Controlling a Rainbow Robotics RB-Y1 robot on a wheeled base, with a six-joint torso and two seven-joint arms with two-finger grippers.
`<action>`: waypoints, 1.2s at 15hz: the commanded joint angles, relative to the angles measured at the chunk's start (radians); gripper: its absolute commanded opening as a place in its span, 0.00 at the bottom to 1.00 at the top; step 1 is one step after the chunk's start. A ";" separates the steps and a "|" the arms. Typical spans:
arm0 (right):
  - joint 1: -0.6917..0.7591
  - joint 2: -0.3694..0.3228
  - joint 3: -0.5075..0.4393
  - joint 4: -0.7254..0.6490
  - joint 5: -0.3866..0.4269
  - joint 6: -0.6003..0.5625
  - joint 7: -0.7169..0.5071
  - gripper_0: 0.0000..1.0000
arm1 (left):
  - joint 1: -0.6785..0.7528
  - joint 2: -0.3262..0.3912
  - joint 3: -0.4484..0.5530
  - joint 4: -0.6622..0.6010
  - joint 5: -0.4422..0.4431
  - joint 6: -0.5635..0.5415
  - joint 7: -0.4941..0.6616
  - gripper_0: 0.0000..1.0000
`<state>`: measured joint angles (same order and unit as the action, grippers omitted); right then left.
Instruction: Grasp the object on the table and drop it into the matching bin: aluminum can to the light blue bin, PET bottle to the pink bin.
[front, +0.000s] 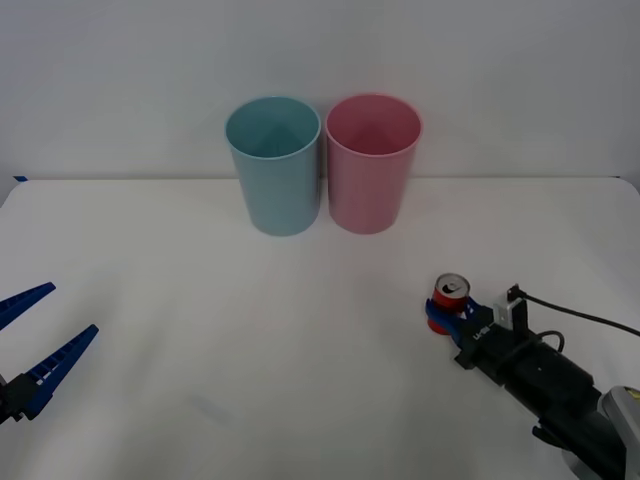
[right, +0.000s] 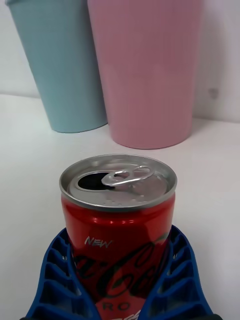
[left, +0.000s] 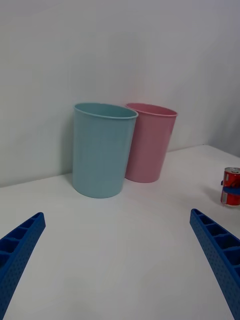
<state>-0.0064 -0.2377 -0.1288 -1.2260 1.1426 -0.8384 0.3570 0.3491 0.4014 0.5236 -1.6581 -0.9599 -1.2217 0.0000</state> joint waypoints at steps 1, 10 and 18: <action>0.002 -0.014 0.001 -0.017 -0.011 -0.013 -0.007 0.00 | 0.000 0.000 0.000 0.000 0.000 0.000 0.000 1.00; 0.072 -0.098 0.051 -0.290 -0.014 -0.021 -0.293 0.00 | 0.000 0.000 0.000 0.000 0.000 0.000 0.000 1.00; 0.002 -0.147 0.077 -0.468 -0.038 -0.024 -0.552 0.00 | 0.000 0.000 0.000 0.000 0.000 0.000 0.000 1.00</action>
<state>0.0095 -0.3825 -0.0537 -1.6871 1.1060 -0.8610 -0.1779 0.3491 0.4014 0.5236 -1.6581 -0.9599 -1.2217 0.0000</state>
